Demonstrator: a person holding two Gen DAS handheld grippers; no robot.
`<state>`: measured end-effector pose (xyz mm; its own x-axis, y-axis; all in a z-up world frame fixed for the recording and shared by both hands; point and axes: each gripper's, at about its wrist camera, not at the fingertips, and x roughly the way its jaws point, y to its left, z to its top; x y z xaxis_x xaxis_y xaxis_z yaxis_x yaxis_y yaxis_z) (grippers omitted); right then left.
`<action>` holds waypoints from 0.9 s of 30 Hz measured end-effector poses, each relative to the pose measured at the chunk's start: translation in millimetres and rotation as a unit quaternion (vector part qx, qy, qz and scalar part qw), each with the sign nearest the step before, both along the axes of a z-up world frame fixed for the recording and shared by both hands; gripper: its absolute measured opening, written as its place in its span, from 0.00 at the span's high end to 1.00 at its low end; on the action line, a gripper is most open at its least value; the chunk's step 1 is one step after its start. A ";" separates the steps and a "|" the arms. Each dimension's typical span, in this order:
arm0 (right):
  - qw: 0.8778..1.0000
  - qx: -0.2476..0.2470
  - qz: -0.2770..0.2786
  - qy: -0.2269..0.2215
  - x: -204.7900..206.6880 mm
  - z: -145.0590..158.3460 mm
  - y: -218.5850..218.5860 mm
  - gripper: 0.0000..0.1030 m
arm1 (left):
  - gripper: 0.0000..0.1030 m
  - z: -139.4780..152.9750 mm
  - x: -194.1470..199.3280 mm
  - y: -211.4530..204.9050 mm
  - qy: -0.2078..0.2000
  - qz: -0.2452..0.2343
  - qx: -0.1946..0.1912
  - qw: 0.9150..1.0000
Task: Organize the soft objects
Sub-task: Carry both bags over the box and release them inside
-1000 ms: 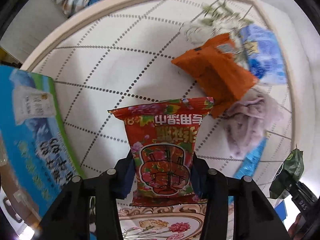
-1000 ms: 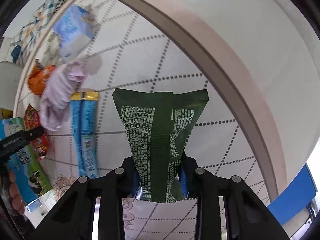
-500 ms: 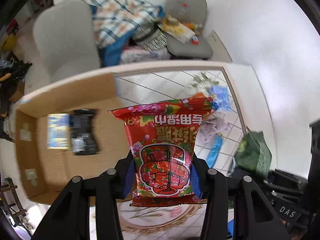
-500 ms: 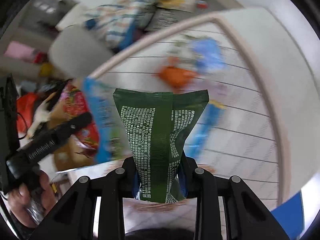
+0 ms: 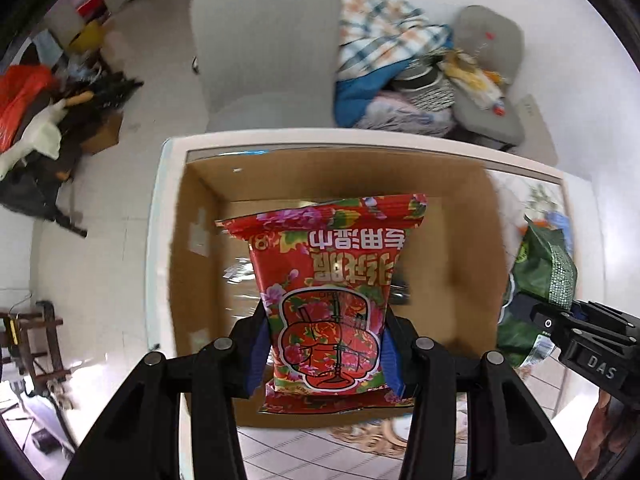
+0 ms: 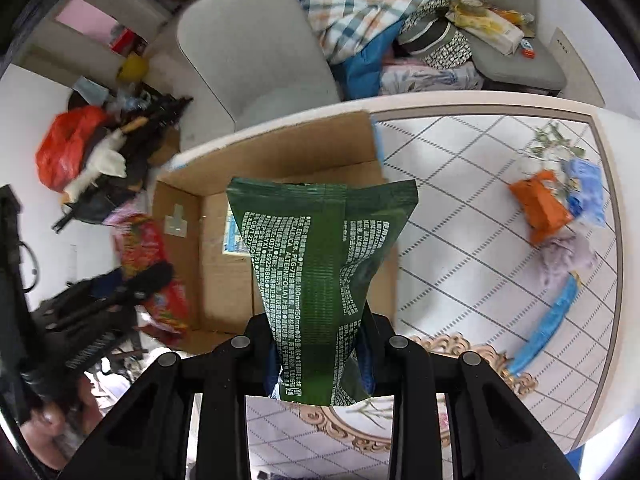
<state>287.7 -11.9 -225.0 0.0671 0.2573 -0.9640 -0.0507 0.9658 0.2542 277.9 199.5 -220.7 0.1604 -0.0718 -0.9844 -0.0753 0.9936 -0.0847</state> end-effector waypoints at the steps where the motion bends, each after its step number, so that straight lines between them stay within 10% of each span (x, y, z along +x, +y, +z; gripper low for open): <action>1: 1.000 -0.012 0.002 0.003 6.4 -9.2 5.7 0.69 | 0.58 -7.4 6.1 7.5 0.006 0.005 0.003 1.000; 16: 0.992 -0.107 0.016 0.059 71.2 -101.3 45.9 0.69 | 0.58 -102.9 68.4 34.0 0.102 -0.008 0.041 0.994; 27: 0.989 -0.132 0.022 0.060 94.9 -125.6 54.3 0.67 | 0.57 -115.0 78.8 32.2 0.122 -0.008 0.042 0.992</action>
<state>382.5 42.4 -350.7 -0.0581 -0.0038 -0.9983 -0.0796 0.9968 0.0008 356.7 231.7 -335.7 -0.0839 0.0121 -0.9964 -0.0673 0.9976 0.0178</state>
